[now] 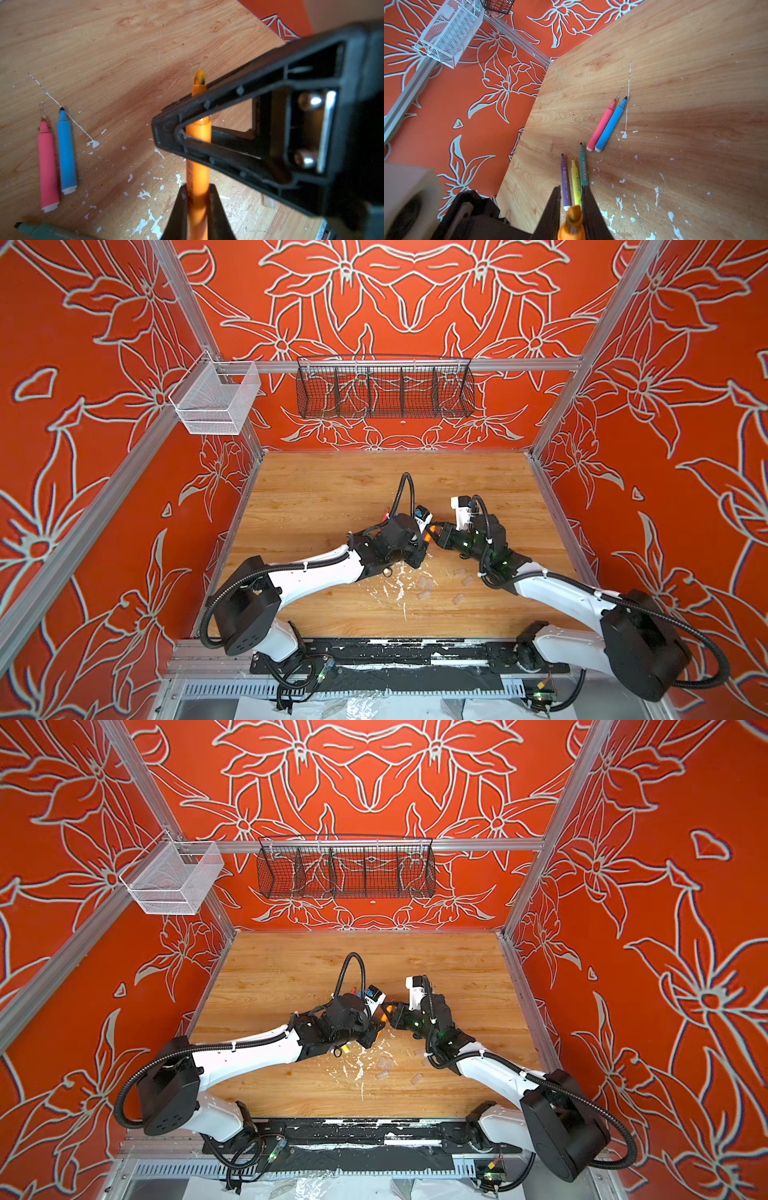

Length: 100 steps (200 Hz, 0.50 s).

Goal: Insert the pens into the pen caps

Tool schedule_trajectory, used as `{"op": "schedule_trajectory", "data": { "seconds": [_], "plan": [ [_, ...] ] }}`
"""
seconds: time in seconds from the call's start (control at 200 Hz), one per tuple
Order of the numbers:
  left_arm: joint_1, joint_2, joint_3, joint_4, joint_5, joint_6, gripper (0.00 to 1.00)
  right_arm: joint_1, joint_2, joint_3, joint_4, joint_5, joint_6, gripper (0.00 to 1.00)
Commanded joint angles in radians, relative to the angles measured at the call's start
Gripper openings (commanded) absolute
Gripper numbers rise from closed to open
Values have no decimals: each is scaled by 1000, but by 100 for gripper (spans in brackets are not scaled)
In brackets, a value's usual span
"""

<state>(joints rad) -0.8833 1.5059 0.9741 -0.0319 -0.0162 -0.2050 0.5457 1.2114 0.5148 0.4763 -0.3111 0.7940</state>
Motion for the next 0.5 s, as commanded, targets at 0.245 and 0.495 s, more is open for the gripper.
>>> {"op": "schedule_trajectory", "data": {
  "seconds": [0.245, 0.495],
  "plan": [
    [-8, 2, 20, 21, 4, 9, 15, 4, -6, 1, 18, -17, 34, 0],
    [-7, 19, 21, 32, -7, 21, 31, 6, 5, -48, 166, -68, 96, 0]
  ]
}}
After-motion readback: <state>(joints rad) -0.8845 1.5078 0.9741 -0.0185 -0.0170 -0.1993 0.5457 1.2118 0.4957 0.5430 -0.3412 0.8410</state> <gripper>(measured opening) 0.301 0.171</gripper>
